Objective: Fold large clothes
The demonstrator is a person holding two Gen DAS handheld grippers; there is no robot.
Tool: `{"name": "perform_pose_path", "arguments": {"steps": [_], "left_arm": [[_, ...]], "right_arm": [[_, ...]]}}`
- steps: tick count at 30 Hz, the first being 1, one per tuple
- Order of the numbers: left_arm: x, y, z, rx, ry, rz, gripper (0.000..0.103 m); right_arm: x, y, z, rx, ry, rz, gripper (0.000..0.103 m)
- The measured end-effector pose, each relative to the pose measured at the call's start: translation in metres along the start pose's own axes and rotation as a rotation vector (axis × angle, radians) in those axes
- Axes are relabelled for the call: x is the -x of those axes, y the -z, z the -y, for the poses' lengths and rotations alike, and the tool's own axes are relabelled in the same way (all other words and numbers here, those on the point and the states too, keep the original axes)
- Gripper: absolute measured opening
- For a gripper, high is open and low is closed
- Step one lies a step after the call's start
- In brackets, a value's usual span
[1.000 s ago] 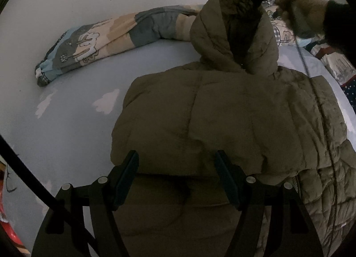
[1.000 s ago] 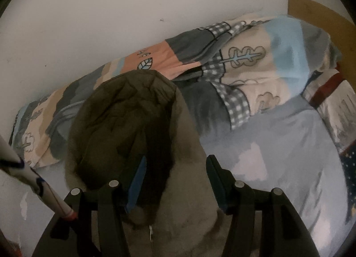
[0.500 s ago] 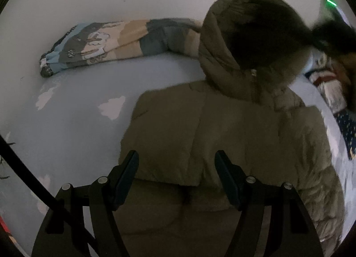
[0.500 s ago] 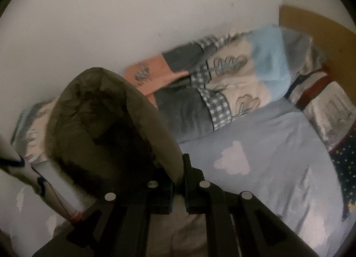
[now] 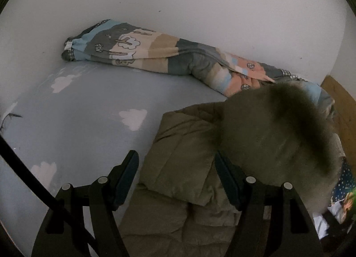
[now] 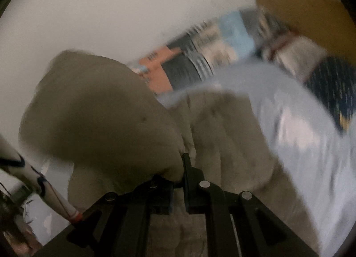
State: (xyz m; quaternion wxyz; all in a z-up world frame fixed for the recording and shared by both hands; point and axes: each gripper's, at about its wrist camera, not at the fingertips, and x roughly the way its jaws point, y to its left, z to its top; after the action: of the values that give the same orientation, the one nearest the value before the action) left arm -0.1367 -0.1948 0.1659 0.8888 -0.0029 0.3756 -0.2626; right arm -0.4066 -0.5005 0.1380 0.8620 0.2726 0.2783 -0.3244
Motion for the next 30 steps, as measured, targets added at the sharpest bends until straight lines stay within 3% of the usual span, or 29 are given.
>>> {"name": "perform_pose_path", "arguments": {"steps": [8,13,15,17,18,19,21,23,26,30], "left_arm": [[-0.01,0.009,0.034,-0.065,0.077,0.013,0.07],[-0.038,0.035,0.079,-0.175,0.138,-0.051,0.07],[-0.058,0.047,0.091,-0.237,0.101,-0.116,0.07],[-0.086,0.062,0.096,-0.298,-0.029,-0.218,0.07],[-0.094,0.066,0.094,-0.297,-0.038,-0.252,0.07],[-0.098,0.068,0.09,-0.275,-0.032,-0.271,0.072],[-0.099,0.064,0.085,-0.239,-0.023,-0.283,0.073],[-0.098,0.063,0.084,-0.237,-0.014,-0.284,0.073],[-0.097,0.066,0.087,-0.255,-0.025,-0.277,0.075],[-0.094,0.069,0.091,-0.29,-0.046,-0.256,0.075]], "right_arm": [[-0.043,0.016,0.011,0.054,0.126,-0.107,0.007],[-0.051,0.019,0.016,0.055,0.129,-0.144,0.007],[-0.052,0.018,0.016,0.054,0.125,-0.149,0.007],[-0.053,0.019,0.014,0.07,0.127,-0.15,0.008],[-0.053,0.02,0.013,0.079,0.132,-0.152,0.008],[-0.052,0.02,0.012,0.089,0.14,-0.155,0.01],[-0.049,0.018,0.011,0.104,0.146,-0.166,0.023],[-0.04,0.016,0.011,0.102,0.165,-0.161,0.049],[-0.019,0.01,0.009,0.113,0.172,-0.146,0.052],[0.007,0.009,-0.005,0.163,0.256,-0.052,0.052]]}}
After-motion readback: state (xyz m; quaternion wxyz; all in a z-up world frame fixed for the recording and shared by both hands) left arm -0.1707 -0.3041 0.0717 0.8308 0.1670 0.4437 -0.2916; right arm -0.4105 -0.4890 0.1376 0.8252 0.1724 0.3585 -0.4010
